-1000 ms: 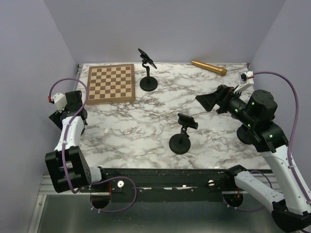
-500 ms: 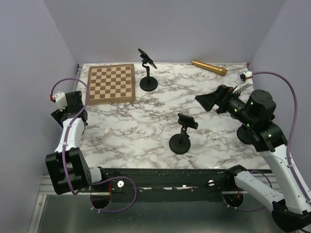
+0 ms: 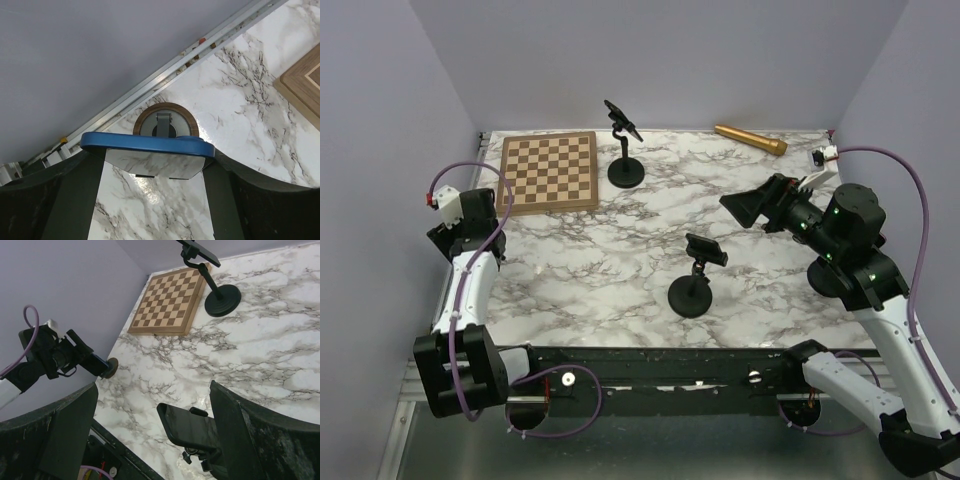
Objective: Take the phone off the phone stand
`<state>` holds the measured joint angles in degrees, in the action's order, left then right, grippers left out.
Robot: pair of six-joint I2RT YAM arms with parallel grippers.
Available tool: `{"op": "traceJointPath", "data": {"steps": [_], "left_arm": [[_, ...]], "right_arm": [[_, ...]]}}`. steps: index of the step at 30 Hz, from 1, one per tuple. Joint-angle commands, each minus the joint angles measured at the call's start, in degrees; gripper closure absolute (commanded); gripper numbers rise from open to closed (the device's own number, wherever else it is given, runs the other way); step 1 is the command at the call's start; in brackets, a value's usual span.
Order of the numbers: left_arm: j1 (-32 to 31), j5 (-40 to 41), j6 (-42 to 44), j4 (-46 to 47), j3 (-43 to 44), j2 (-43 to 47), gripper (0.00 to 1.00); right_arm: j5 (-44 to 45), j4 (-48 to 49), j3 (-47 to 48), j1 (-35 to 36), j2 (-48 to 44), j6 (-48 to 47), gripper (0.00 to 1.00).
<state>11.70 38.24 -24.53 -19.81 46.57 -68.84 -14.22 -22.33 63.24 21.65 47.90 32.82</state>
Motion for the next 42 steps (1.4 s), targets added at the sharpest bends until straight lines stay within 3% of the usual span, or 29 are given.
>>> {"op": "traceJointPath", "data": {"steps": [1, 13, 20, 23, 25, 29, 33, 42], "left_arm": [[-0.86, 3.84, 1.46, 0.63, -0.22, 5.57, 0.59], [-4.82, 2.02, 7.67, 4.76, -2.61, 17.83, 0.93], [-11.49, -3.93, 13.87, 5.89, -0.93, 18.83, 0.97], [-14.97, -12.62, 15.45, 4.04, 0.91, 14.62, 0.98], [-15.22, -23.45, 17.09, 2.49, 2.99, 9.5, 0.98], [-15.65, -35.68, 19.49, -8.08, 12.08, -4.34, 1.0], [-15.75, -36.06, 19.98, -14.42, 17.88, -13.54, 1.0], [-15.75, -33.73, 21.58, -20.05, 23.21, -23.37, 1.0]], "right_arm": [[-0.91, 0.96, -0.07, -0.2, 0.32, 0.15, 0.0], [-1.78, 1.72, -0.53, -0.26, 2.01, 0.84, 0.0], [-1.69, 2.01, -0.23, -0.25, 3.14, 0.95, 0.0], [-1.6, 2.11, -0.01, -0.22, 3.42, 1.15, 0.0], [-1.54, 1.96, 0.17, -0.27, 3.22, 1.36, 0.0], [-0.69, 1.26, 0.04, -0.21, 2.21, 1.4, 0.0], [0.34, 0.12, 0.47, -0.21, 1.6, 0.64, 0.0], [-0.15, 1.28, -1.06, -0.19, 2.57, 0.74, 0.0]]}}
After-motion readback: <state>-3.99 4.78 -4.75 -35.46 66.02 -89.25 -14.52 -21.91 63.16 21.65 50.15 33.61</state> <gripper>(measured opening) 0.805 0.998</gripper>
